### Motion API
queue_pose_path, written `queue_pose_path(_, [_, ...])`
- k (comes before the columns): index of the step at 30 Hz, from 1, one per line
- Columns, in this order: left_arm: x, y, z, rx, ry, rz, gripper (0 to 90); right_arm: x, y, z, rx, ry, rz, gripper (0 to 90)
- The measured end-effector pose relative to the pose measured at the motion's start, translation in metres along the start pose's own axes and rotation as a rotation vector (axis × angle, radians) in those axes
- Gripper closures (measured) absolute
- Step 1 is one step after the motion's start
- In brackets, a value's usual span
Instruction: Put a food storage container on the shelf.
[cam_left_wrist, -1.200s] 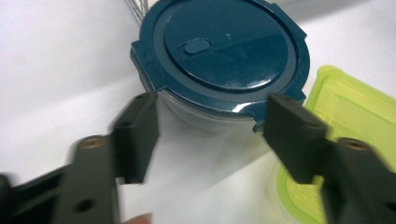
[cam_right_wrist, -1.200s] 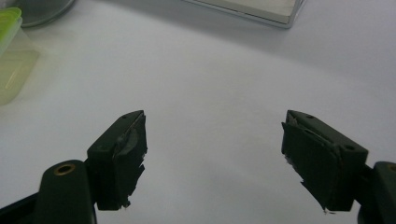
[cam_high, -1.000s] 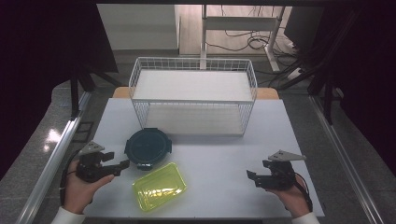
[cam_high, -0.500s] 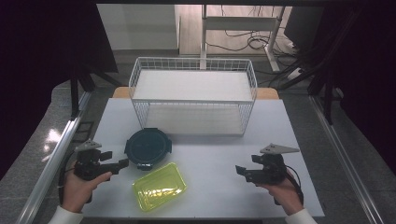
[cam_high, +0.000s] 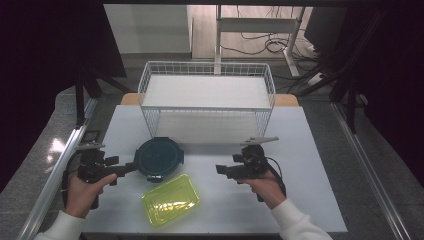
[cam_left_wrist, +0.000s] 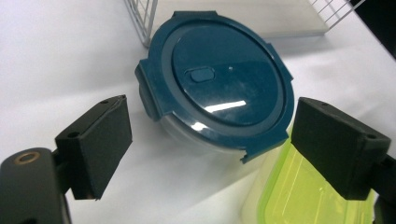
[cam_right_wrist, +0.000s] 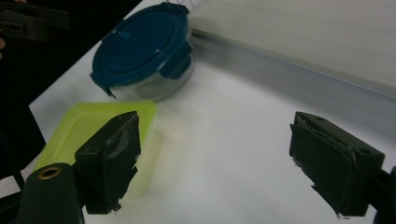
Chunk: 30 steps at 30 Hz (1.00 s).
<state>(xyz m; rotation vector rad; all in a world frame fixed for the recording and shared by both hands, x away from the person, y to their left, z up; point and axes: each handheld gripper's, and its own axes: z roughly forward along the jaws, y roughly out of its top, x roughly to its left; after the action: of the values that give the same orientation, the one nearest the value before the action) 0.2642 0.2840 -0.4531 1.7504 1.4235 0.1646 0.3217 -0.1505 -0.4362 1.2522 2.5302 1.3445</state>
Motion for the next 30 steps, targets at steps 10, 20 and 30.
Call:
queue_pose_path(10, [0.010,0.011,0.009,-0.002,-0.040,-0.032,10.0,0.010,0.023,0.045,0.032,0.051,0.050,16.3])
queue_pose_path(20, [0.014,0.020,0.019,0.008,-0.057,-0.034,9.6,0.022,0.035,0.075,0.060,0.052,0.041,15.9])
queue_pose_path(30, [0.023,0.026,0.038,0.046,-0.064,-0.047,9.0,0.029,0.042,0.102,0.096,0.072,0.082,15.4])
